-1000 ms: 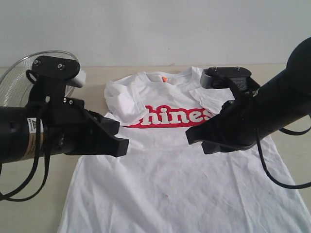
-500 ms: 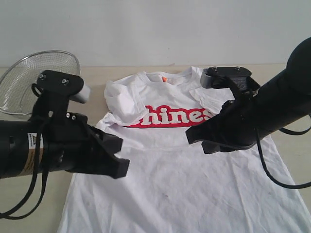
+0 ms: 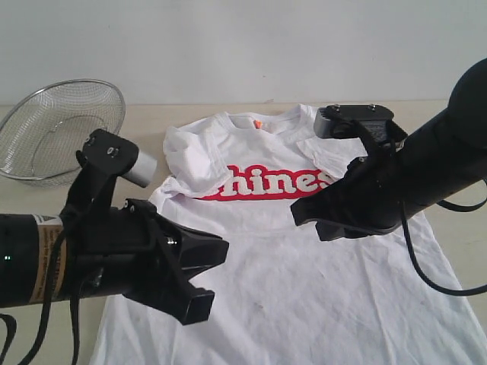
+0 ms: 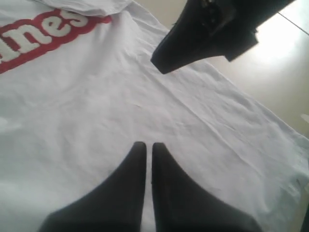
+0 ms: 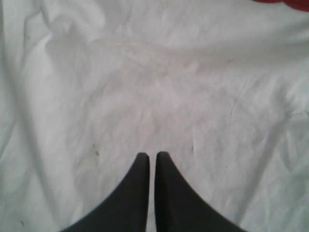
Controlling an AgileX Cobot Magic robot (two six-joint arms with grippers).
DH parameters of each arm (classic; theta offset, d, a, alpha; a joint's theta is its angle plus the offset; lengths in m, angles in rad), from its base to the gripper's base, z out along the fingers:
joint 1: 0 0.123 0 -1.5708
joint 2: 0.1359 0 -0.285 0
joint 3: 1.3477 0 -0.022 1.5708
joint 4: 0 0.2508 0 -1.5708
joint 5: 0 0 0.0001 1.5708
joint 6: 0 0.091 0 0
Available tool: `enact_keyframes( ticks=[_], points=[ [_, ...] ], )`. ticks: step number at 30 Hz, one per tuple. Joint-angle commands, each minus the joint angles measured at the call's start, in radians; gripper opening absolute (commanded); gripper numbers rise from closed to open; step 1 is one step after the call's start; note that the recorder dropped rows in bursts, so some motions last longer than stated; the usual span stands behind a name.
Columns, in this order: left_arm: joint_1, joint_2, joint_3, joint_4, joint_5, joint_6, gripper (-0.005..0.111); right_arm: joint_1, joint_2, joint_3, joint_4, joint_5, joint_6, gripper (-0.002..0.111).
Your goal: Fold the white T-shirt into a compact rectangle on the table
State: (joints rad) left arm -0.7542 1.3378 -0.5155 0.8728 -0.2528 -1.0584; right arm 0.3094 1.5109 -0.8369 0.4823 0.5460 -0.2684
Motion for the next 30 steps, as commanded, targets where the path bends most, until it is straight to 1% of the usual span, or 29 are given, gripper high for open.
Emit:
enact_keyframes(
  ticks=[1, 3, 5, 6, 9, 11, 12, 13, 14, 16, 17, 18, 22, 27, 30],
  points=[
    [-0.003, -0.006, 0.013, -0.159, 0.063, 0.118, 0.004, 0.003, -0.015, 0.0, 0.001, -0.008, -0.003, 0.0],
    [-0.003, -0.006, 0.013, -0.158, 0.092, 0.146, 0.004, 0.003, -0.015, 0.0, 0.001, -0.008, -0.003, 0.0],
    [-0.003, -0.006, 0.013, -0.097, 0.115, 0.131, 0.004, 0.003, -0.015, 0.0, 0.001, -0.008, -0.003, 0.0],
    [-0.003, -0.006, 0.013, -0.062, 0.124, 0.11, 0.004, 0.003, -0.015, 0.0, 0.001, -0.008, -0.003, 0.0],
    [-0.003, -0.006, 0.013, 0.073, 0.157, -0.034, 0.004, 0.003, -0.015, 0.0, 0.001, -0.008, -0.003, 0.0],
    [-0.003, -0.006, 0.013, 0.209, 0.144, -0.189, 0.004, 0.003, -0.015, 0.0, 0.001, -0.008, -0.003, 0.0],
    [-0.003, -0.006, 0.013, 0.323, 0.126, -0.278, 0.004, 0.003, -0.015, 0.0, 0.001, -0.008, -0.003, 0.0],
    [-0.003, -0.006, 0.013, 0.463, 0.092, -0.44, 0.004, 0.003, -0.015, 0.0, 0.001, -0.008, -0.003, 0.0],
    [-0.001, -0.006, 0.01, 0.602, 0.077, -0.55, 0.004, 0.003, -0.015, 0.0, 0.001, -0.008, -0.003, 0.0],
    [-0.001, -0.006, 0.001, 0.864, 0.058, -0.863, 0.004, 0.003, -0.015, 0.0, 0.001, -0.008, -0.003, 0.0],
    [-0.001, -0.006, -0.004, 0.872, 0.063, -0.954, 0.004, 0.003, -0.015, 0.0, 0.001, -0.008, -0.003, 0.0],
    [-0.001, -0.006, -0.004, 0.872, 0.066, -1.0, 0.004, 0.003, -0.015, 0.0, 0.001, -0.008, -0.003, 0.0],
    [-0.013, -0.006, -0.008, 0.872, 0.065, -1.043, 0.004, 0.003, -0.015, 0.0, 0.001, -0.01, -0.003, 0.0],
    [-0.013, -0.006, -0.008, 0.826, 0.062, -1.03, 0.004, 0.003, -0.015, 0.0, 0.003, -0.012, -0.003, 0.0],
    [-0.013, -0.006, -0.008, 0.785, 0.053, -0.898, 0.004, 0.003, -0.015, 0.0, 0.003, -0.012, -0.003, 0.0]
  ],
)
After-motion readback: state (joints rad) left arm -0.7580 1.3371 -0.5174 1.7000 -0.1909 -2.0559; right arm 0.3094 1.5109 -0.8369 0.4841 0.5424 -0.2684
